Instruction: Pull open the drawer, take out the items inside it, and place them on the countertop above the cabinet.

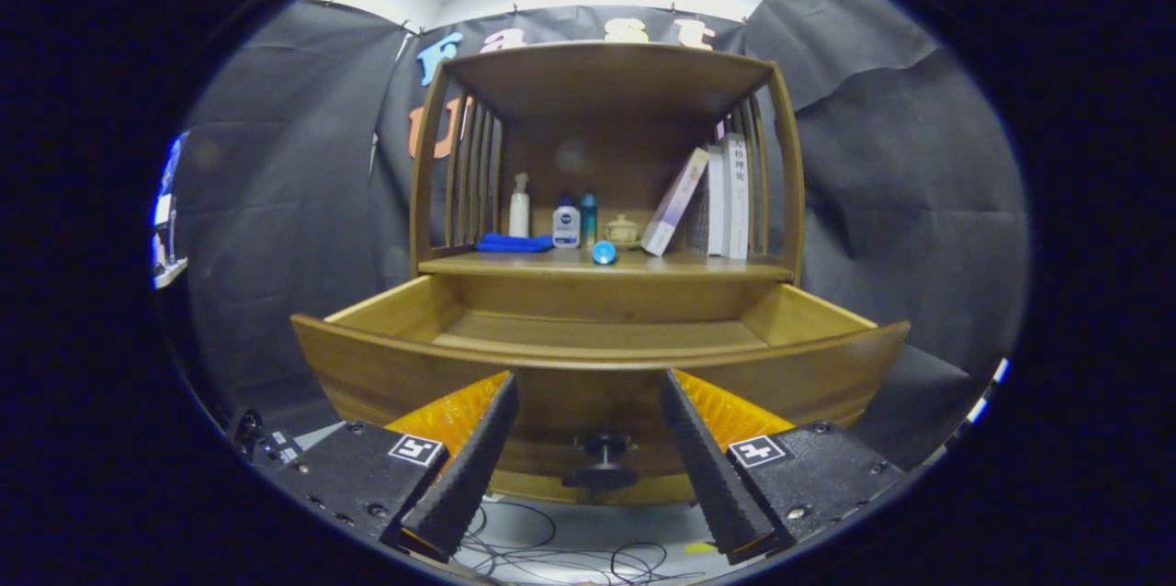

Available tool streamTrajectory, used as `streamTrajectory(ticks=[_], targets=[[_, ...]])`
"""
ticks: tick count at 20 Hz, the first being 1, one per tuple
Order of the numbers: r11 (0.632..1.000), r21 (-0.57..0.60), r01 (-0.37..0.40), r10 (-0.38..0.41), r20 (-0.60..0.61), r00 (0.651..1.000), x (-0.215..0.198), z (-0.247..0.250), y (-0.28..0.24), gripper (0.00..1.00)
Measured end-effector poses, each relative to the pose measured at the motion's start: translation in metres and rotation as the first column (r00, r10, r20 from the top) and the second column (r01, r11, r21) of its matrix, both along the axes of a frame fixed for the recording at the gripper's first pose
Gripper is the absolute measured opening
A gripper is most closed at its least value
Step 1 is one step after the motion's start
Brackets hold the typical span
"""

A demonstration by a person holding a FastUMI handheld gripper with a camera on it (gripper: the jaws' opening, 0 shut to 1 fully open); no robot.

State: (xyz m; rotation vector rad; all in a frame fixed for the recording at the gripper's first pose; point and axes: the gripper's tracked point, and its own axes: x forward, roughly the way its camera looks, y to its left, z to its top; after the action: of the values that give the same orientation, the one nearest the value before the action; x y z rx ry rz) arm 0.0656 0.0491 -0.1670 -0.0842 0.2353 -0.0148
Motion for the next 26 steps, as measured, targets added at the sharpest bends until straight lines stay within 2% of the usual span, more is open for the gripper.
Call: streamTrajectory(ticks=[5, 15, 26], targets=[[0.998, 0.052, 0.038, -0.035, -0.054, 0.998, 0.003, -0.032, -0.011, 0.98], [0.999, 0.026, 0.038, -0.037, -0.012, 0.999, 0.009, -0.034, -0.008, 0.96], [0.998, 0.026, 0.051, -0.049, -0.049, 0.998, 0.062, -0.027, -0.006, 0.96]])
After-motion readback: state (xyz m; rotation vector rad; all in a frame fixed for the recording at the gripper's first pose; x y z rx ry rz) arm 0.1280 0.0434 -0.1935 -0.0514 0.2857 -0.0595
